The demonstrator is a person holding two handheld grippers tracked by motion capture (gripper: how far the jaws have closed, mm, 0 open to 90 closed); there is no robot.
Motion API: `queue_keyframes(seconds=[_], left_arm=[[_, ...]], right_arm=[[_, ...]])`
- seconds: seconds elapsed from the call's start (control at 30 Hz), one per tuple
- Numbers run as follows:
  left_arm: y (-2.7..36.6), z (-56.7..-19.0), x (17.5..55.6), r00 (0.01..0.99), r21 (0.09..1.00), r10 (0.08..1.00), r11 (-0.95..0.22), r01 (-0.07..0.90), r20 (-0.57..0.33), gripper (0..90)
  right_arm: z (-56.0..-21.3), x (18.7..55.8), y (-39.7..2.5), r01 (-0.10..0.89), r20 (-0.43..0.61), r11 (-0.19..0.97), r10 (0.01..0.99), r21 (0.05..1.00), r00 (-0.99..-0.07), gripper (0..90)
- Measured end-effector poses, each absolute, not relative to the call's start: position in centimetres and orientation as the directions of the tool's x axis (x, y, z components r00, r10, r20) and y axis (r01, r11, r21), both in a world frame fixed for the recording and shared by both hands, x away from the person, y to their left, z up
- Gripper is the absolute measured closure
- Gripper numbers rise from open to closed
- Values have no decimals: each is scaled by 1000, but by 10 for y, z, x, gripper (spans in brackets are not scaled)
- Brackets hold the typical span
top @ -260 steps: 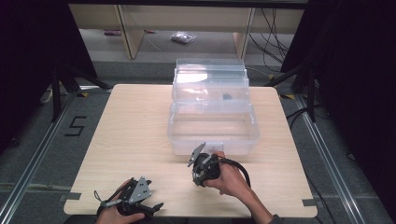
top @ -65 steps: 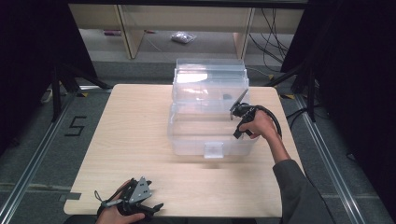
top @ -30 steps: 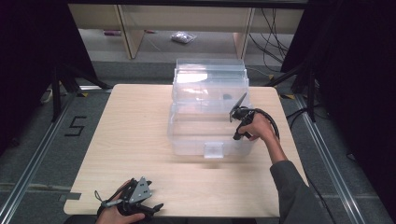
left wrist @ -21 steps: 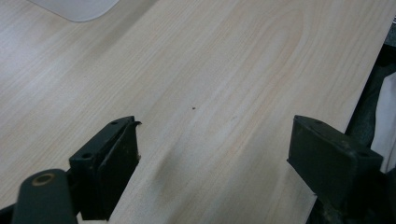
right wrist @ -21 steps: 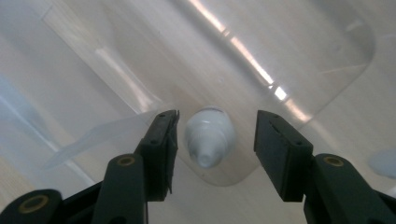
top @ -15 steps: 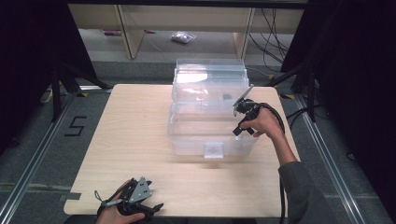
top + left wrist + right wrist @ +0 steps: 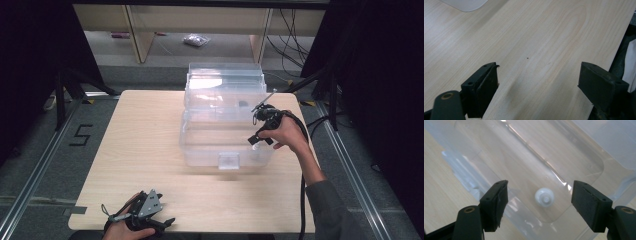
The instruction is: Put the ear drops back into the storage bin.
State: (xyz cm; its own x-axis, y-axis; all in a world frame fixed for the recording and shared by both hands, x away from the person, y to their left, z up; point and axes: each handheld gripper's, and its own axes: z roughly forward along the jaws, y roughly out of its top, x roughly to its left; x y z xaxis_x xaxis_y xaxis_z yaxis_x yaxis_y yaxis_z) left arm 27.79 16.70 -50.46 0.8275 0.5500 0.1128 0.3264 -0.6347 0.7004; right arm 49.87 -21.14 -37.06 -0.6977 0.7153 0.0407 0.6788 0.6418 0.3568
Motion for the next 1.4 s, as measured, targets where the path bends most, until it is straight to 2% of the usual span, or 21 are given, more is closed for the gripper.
queue_keyframes(seconds=[0.37,0.57,0.77,0.9,1.03,1.4], left_arm=[[168,-504,279,829,693,545,-646,320,125,156],[168,-504,278,829,692,545,-646,322,123,156],[168,-504,279,828,691,547,-647,323,125,156],[168,-504,279,828,691,546,-647,322,125,156],[168,-504,279,828,691,546,-647,322,125,155],[168,-504,278,828,691,546,-647,322,125,155]], right_arm=[[-359,483,-205,633,38,650,685,421,-728,252],[-360,472,-206,654,67,622,701,431,-711,237],[-360,463,-208,624,58,628,681,465,-730,236],[-358,455,-207,647,72,607,701,461,-709,236],[-359,451,-208,608,55,625,674,489,-737,235],[-357,437,-210,620,76,603,683,501,-726,228]])
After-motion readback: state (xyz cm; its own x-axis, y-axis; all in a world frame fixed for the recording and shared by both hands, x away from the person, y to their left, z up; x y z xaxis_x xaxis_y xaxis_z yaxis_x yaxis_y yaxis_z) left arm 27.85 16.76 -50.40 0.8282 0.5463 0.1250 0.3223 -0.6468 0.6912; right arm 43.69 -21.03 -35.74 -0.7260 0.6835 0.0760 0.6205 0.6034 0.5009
